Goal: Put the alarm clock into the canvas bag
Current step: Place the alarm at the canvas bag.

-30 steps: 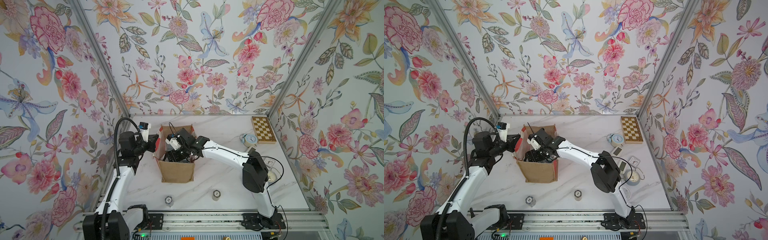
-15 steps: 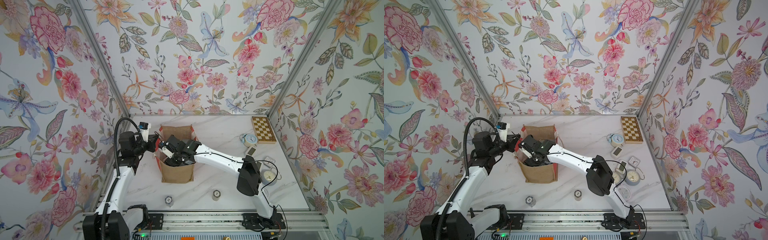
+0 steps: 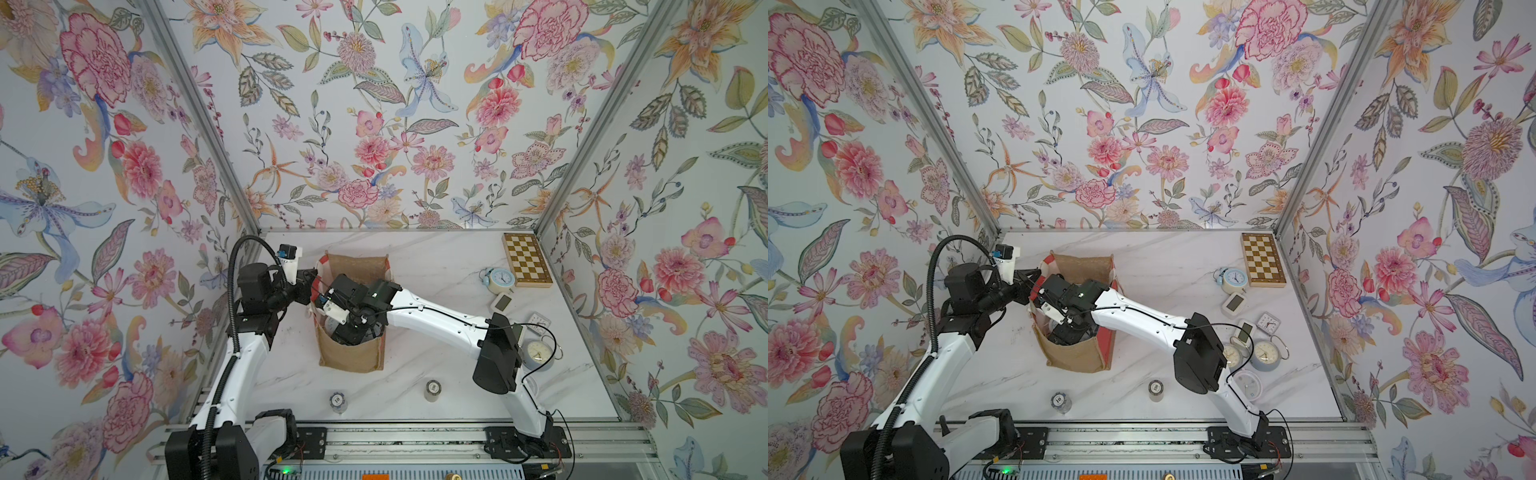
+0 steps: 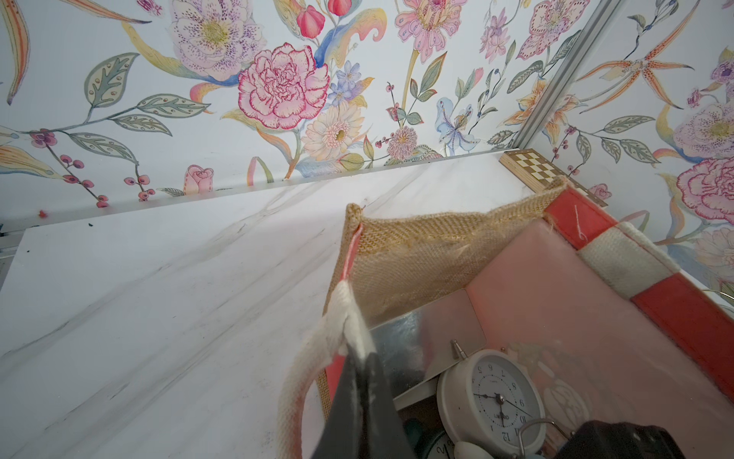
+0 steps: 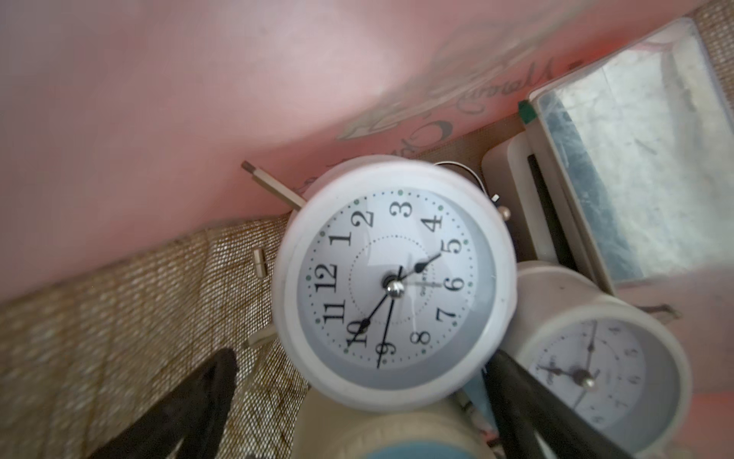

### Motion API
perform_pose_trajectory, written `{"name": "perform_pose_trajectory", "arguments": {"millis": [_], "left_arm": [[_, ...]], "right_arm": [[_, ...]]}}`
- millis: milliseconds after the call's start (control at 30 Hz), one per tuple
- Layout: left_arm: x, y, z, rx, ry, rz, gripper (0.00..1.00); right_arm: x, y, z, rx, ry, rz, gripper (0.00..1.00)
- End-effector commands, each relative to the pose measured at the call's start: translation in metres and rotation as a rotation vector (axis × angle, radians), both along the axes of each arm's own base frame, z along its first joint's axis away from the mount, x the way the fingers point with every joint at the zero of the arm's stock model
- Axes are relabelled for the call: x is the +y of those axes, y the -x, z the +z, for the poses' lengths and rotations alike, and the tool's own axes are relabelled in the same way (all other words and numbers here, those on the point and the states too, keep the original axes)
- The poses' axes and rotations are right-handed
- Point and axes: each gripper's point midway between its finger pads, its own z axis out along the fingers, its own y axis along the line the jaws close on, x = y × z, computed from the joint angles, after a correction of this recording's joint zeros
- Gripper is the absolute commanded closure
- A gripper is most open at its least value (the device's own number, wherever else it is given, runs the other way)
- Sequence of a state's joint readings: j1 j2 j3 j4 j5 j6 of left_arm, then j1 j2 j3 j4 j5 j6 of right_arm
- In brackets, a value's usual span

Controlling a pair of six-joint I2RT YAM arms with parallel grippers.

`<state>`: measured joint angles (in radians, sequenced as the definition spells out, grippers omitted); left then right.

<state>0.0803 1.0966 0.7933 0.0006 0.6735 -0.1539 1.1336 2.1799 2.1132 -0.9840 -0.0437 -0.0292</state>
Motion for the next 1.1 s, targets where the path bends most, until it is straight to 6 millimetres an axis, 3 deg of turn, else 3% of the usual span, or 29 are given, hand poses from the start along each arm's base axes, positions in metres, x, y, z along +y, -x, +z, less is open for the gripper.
{"name": "perform_pose_trajectory", "arguments": {"millis": [0, 300, 633, 933, 1067], "left_arm": [[0.006, -0.005, 0.028, -0.111, -0.025, 0.026, 1.00], [0.006, -0.005, 0.028, -0.112, -0.024, 0.022, 1.00], [0.008, -0.006, 0.027, -0.108, -0.031, 0.033, 1.00], [0.012, -0.006, 0.026, -0.105, -0.048, 0.055, 1.00], [0.013, -0.006, 0.027, -0.109, -0.053, 0.062, 1.00]], "right_arm": [[0.002, 0.021, 0.034, 0.052, -0.064, 0.039, 0.01], [-0.016, -0.016, 0.063, -0.088, -0.073, -0.091, 0.01], [-0.037, -0.049, 0.109, -0.184, -0.141, -0.204, 0.01], [-0.075, -0.080, 0.155, -0.275, -0.208, -0.325, 0.01], [-0.105, -0.099, 0.171, -0.329, -0.212, -0.408, 0.00]]}}
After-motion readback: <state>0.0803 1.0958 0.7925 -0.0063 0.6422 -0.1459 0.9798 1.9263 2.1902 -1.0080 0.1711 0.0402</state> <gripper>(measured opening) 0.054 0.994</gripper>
